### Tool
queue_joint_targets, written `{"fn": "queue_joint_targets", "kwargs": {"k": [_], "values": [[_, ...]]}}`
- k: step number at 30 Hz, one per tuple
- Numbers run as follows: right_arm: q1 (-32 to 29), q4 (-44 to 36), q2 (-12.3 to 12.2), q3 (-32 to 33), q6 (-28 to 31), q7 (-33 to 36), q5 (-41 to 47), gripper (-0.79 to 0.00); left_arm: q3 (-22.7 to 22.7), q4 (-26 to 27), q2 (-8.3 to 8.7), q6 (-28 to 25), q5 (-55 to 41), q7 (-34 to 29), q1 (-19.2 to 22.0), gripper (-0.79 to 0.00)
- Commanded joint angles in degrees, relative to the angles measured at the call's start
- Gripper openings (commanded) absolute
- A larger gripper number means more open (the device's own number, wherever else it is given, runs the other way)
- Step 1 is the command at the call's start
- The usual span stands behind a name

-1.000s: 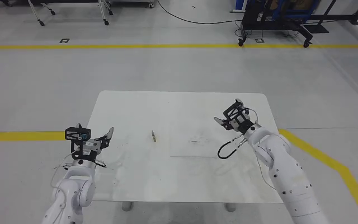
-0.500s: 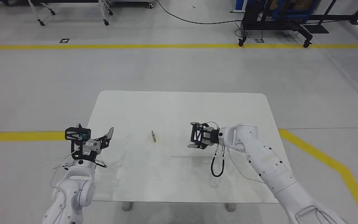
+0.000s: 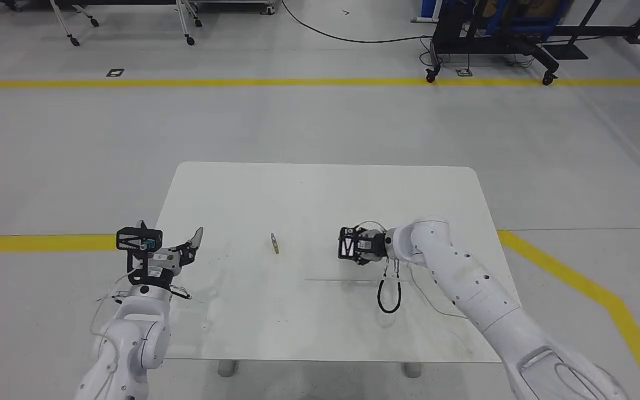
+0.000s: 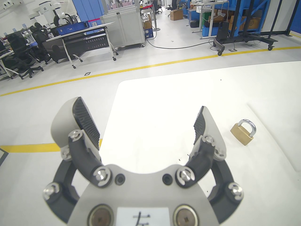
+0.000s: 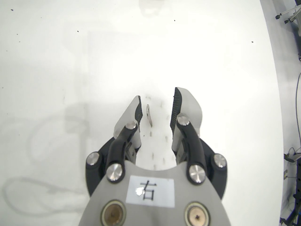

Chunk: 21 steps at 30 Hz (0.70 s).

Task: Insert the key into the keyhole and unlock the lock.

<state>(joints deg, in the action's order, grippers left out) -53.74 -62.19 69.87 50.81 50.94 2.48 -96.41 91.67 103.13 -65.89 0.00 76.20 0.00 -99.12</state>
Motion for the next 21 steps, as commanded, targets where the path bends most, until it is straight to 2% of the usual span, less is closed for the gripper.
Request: {"fn": "queue_joint_targets", "kwargs": {"k": [1,5,6,13,21], "values": [[0.37,0.83,0.08,-0.37,0.48,-0.16,0.01,-0.594,0.00,0.00,0.00,0.00,0.00,0.00,0.00,0.000],[1.00,2.04,0.29,-1.18,1.33,-1.04,0.26,-0.720,0.00,0.00,0.00,0.00,0.00,0.00,0.00,0.000],[1.18,2.36,0.30,-1.24,1.49,-1.31,0.33,-0.785,0.00,0.00,0.00,0.00,0.00,0.00,0.00,0.000],[1.11,1.78,-0.71,1.29,-0.61,-3.94,-0.07,-0.785,0.00,0.00,0.00,0.00,0.00,0.00,0.00,0.000],[-4.50,-5.75,-3.45,8.90,-4.76,-10.31,0.92,-0.785,0.00,0.00,0.00,0.00,0.00,0.00,0.00,0.000]]}}
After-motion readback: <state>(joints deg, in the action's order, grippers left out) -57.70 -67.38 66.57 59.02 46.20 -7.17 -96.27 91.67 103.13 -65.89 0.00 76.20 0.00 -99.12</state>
